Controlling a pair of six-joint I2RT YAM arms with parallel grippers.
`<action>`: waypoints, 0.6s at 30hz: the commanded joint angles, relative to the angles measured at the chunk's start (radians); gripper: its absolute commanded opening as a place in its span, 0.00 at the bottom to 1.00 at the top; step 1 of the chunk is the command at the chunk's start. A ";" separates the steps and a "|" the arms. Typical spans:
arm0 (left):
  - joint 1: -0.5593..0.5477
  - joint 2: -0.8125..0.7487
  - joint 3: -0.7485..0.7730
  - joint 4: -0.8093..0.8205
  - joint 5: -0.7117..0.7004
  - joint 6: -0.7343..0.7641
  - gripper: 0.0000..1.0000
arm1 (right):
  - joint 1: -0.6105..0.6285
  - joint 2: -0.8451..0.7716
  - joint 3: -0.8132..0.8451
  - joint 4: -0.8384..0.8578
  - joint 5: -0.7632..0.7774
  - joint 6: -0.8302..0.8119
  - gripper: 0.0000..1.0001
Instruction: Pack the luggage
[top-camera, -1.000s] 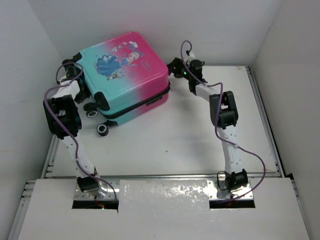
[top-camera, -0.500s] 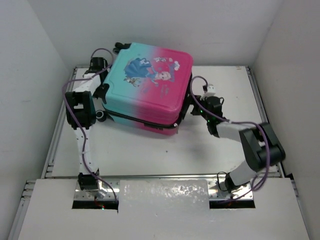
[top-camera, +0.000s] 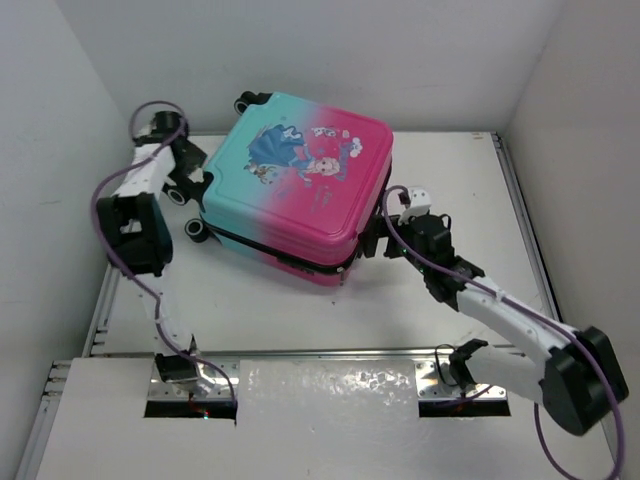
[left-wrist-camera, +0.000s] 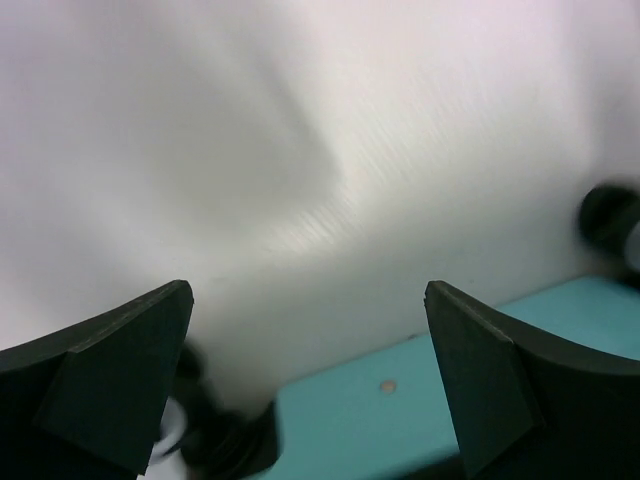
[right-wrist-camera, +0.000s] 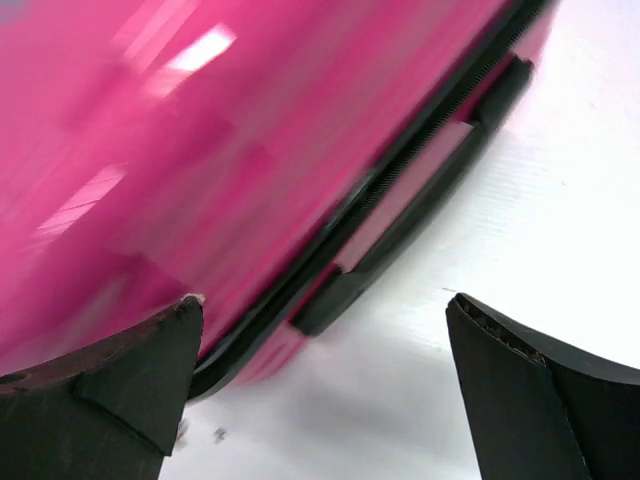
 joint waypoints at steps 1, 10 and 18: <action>0.080 -0.290 -0.042 0.035 -0.032 -0.110 1.00 | 0.022 -0.122 0.012 -0.112 0.029 0.000 0.99; 0.084 -0.637 -0.355 0.087 0.109 -0.087 1.00 | 0.024 -0.196 0.038 -0.296 -0.002 -0.046 0.99; 0.072 -0.642 -0.433 0.055 0.341 -0.139 1.00 | 0.087 -0.247 -0.057 -0.262 -0.195 -0.154 0.99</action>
